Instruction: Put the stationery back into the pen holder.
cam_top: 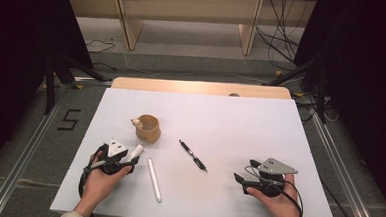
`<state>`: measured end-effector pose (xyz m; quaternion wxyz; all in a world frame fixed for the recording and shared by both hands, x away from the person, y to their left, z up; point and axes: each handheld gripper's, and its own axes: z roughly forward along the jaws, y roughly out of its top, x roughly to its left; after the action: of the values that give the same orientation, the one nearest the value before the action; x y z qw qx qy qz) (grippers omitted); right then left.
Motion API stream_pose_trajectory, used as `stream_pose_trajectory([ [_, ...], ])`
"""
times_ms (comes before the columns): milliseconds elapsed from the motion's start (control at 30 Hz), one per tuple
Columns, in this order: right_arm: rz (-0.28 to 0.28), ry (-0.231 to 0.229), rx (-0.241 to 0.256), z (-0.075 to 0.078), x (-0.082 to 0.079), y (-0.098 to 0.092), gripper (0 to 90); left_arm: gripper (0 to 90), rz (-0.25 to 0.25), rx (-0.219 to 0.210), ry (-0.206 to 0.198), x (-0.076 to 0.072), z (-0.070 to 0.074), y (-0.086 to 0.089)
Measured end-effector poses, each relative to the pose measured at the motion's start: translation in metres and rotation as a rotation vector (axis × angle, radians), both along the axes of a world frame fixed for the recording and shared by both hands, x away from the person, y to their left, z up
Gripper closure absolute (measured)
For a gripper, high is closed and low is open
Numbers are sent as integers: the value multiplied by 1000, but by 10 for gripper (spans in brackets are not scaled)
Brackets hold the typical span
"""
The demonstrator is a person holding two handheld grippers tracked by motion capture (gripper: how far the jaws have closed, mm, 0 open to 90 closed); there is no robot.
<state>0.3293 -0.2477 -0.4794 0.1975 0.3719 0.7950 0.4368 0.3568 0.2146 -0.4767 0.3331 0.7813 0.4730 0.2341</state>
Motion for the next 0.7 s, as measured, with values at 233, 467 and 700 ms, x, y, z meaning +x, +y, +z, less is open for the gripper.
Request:
stream_pose_trajectory([
  [233, 0, -1, 1, 0, 0, 0, 249, 536, 0, 27, 87, 14, 1, 1],
  [467, -2, 0, 1, -1, 0, 0, 250, 569, -15, 57, 143, 19, 4, 1],
  [700, -1, 1, 1, -1, 0, 0, 251, 582, -38, 92, 198, 24, 8, 0],
])
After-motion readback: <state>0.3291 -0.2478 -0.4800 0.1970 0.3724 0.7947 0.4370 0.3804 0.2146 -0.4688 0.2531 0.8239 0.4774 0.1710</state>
